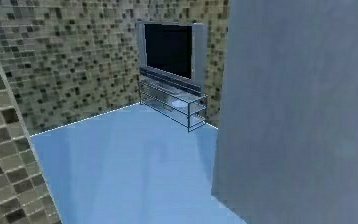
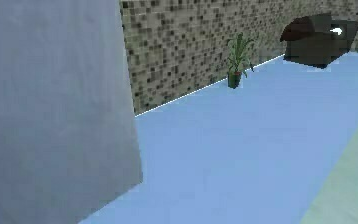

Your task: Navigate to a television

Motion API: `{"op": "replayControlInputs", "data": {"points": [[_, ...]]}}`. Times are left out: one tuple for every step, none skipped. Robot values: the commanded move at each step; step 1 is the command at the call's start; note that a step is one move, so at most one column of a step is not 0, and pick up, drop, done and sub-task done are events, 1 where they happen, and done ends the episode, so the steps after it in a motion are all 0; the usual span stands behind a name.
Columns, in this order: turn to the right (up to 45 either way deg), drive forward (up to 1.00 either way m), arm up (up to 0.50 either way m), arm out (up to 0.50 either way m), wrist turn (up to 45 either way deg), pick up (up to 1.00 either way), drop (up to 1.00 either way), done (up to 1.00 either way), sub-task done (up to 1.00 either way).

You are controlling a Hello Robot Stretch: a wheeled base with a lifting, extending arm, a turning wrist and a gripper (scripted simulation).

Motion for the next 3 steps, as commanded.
{"op": "replayControlInputs", "data": {"points": [[-3.0,0.00,0.00,0.00,0.0,0.00,0.00,0.00,0.00],[0.0,0.90,0.00,0.00,0.0,0.00,0.00,0.00,0.00],[-42.0,0.00,0.00,0.00,0.0,0.00,0.00,0.00,0.00]]}}
